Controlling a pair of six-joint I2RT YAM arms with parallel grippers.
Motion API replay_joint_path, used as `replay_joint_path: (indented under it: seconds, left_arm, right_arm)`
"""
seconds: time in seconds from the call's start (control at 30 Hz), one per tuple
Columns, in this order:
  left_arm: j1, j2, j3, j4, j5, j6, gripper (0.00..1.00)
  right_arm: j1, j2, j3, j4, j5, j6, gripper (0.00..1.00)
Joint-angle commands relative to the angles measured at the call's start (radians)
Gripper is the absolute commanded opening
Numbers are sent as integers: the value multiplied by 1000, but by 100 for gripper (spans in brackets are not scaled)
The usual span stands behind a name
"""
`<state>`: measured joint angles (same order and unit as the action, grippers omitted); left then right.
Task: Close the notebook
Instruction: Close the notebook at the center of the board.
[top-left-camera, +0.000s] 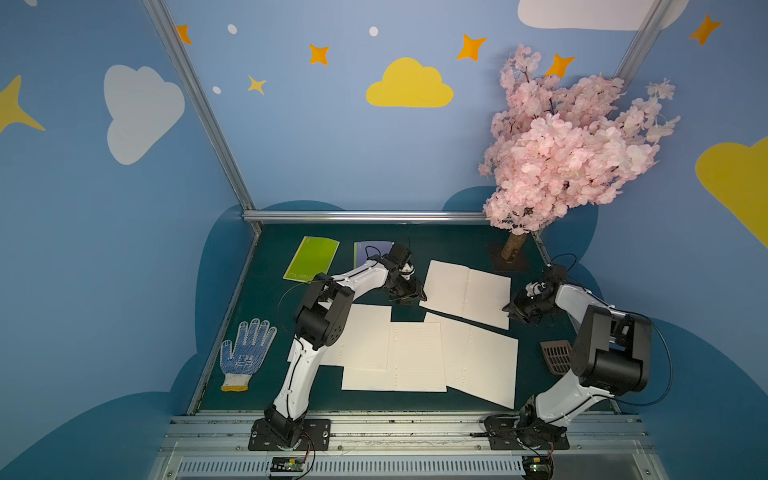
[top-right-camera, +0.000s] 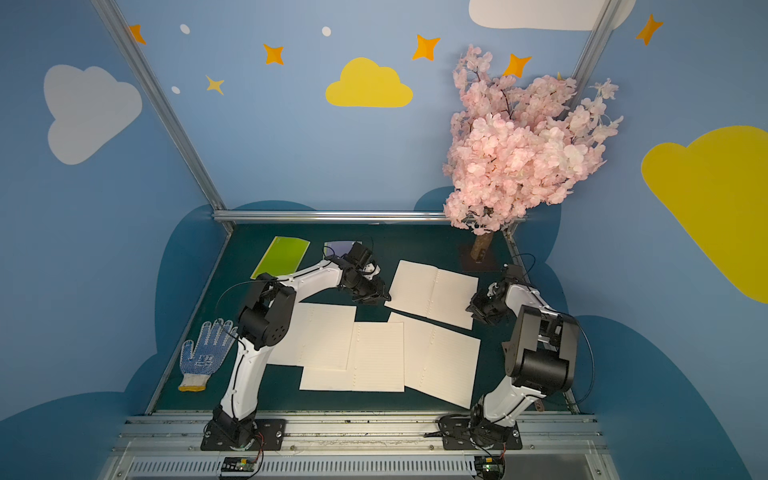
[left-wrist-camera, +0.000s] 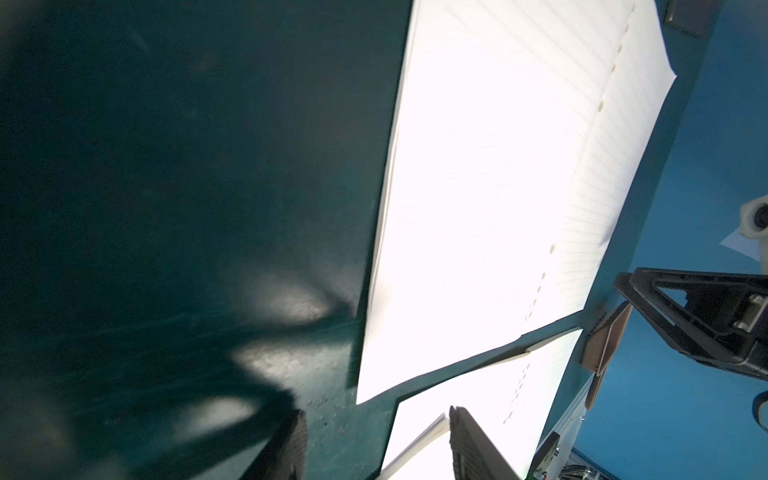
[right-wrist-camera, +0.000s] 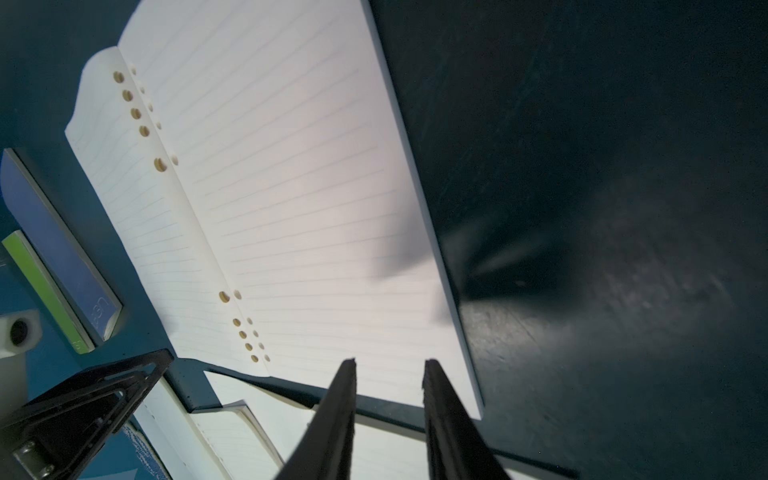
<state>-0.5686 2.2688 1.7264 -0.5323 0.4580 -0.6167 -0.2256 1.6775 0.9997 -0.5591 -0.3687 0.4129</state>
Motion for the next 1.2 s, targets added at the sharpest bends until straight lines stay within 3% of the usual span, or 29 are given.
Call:
replay_joint_path:
  seconds: [0.0,0.6,1.0,1.17]
  left_arm:
    - [-9,29,33,0,18,-12,57]
    - [-25,73,59,21,35,-69,56]
    - [-23,75,40,122,113,-125,54]
    - [-12,50,-25,249,168,-181,52]
  right_arm:
    - [-9,15,-13,-15,-14,-13,30]
    - [-25,48,-13,-11,-25,-25,30]
    - [-26,71,-15,-11,-37,-31,29]
    - [-26,79,-12,-11,-46,-32,29]
